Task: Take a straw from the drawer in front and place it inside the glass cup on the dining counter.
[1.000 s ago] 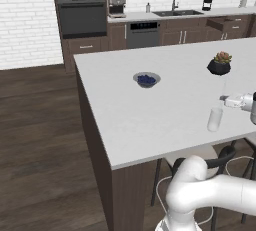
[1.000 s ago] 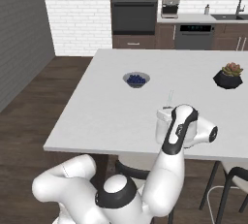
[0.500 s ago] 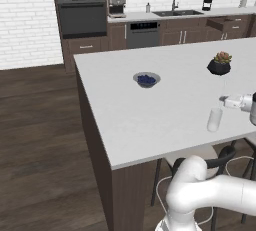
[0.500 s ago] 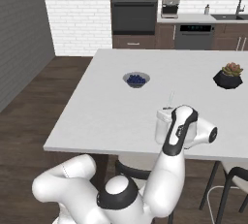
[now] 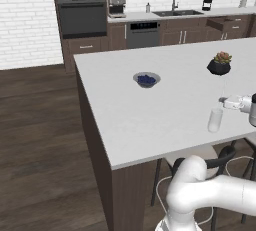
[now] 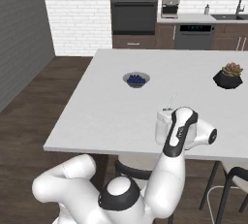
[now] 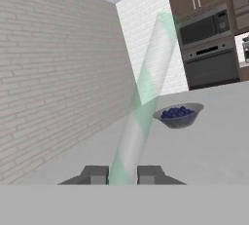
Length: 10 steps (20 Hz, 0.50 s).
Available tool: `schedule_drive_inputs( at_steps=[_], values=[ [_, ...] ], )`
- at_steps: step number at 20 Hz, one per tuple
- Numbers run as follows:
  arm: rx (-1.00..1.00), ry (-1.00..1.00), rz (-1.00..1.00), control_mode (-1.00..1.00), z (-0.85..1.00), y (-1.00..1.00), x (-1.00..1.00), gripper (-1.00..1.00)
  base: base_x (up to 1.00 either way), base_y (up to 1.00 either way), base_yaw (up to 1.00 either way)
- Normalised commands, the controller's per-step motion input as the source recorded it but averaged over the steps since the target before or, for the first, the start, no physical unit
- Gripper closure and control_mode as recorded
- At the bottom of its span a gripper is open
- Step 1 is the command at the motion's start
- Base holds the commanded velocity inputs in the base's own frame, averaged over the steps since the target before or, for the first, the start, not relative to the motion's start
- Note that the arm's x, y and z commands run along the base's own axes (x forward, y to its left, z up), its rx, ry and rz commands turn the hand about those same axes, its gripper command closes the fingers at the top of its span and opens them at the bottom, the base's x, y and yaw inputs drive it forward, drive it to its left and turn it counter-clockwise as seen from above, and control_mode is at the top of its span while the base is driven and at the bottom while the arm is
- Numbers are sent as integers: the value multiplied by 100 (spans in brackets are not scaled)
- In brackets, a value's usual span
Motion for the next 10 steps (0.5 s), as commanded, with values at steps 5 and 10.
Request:
schedule_drive_inputs(
  at_steps=[5,10],
  values=[
    [0,0,0,-100,0,0,22,100,0,0,0],
    [0,-1,0,-100,-9,0,16,100,0,0,0]
  ],
)
